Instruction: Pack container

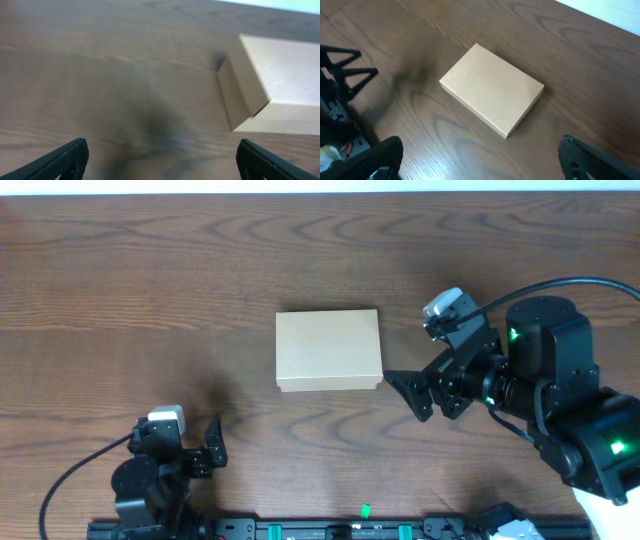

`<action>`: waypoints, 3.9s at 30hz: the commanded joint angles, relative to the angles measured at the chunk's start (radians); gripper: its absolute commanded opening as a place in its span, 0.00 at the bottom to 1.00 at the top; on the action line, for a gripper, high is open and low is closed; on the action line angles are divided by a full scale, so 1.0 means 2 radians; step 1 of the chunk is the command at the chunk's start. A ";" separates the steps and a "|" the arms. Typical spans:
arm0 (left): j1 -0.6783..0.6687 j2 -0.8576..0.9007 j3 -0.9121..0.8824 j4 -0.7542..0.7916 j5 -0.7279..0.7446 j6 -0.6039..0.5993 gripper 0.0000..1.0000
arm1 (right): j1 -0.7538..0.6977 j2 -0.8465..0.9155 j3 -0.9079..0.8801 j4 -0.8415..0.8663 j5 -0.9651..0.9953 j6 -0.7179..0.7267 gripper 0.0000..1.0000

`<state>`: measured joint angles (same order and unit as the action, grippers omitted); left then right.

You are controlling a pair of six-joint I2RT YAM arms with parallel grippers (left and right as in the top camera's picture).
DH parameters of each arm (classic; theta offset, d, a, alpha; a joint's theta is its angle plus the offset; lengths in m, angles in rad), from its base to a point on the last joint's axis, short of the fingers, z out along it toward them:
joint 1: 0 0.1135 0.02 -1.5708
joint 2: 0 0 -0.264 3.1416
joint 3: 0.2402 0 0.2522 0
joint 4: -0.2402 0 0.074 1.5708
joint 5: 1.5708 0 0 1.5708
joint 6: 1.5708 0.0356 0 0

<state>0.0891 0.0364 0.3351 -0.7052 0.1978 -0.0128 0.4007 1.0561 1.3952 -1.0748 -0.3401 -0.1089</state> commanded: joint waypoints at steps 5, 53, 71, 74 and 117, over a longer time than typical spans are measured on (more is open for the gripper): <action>-0.001 -0.016 -0.026 0.000 -0.022 -0.018 0.95 | 0.003 -0.001 0.005 0.000 0.000 0.003 0.99; -0.106 -0.016 -0.088 0.026 -0.037 -0.022 0.95 | 0.003 -0.001 0.005 0.000 0.000 0.003 0.99; -0.106 -0.016 -0.088 0.026 -0.037 -0.022 0.95 | 0.027 -0.239 -0.148 0.016 0.085 -0.003 0.99; -0.106 -0.016 -0.088 0.026 -0.037 -0.022 0.95 | 0.039 -0.309 -0.247 0.075 0.083 0.022 0.99; -0.106 -0.016 -0.088 0.026 -0.037 -0.022 0.95 | 0.101 -0.525 -0.627 0.281 0.075 0.030 0.99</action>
<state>-0.1207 0.0101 0.1650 -0.6502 0.1299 -0.0494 0.5938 0.0147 0.1459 -0.5144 -0.1867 -0.0612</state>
